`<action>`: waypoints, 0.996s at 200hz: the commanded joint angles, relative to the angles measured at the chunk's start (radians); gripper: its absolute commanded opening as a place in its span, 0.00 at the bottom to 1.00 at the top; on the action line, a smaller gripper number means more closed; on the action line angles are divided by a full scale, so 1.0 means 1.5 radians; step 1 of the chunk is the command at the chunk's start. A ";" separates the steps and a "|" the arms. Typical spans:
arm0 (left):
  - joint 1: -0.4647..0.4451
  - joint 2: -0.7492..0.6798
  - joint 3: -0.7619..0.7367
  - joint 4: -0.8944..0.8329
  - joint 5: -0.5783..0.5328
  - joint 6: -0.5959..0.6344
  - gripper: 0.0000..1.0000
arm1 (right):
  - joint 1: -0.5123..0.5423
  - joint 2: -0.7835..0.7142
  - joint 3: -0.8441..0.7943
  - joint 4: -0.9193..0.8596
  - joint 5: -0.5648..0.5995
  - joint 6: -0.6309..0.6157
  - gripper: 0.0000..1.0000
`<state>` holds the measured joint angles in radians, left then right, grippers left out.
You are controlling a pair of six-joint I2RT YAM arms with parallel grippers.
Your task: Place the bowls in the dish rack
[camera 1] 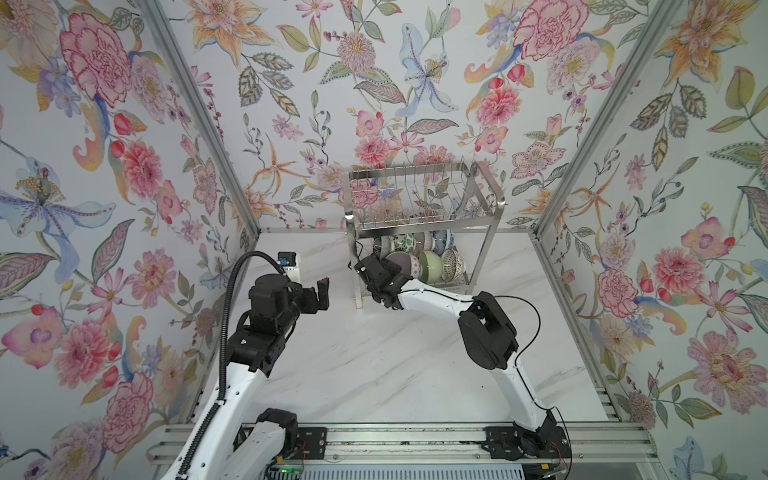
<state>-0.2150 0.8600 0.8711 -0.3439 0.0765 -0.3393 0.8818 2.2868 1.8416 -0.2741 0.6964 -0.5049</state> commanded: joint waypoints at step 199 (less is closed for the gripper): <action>0.007 0.012 0.019 0.007 0.018 -0.019 0.99 | -0.022 0.014 0.049 -0.001 -0.035 -0.011 0.00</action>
<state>-0.2150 0.8745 0.8730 -0.3435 0.0799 -0.3561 0.8635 2.3173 1.8744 -0.3202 0.6003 -0.4900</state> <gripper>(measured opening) 0.994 0.061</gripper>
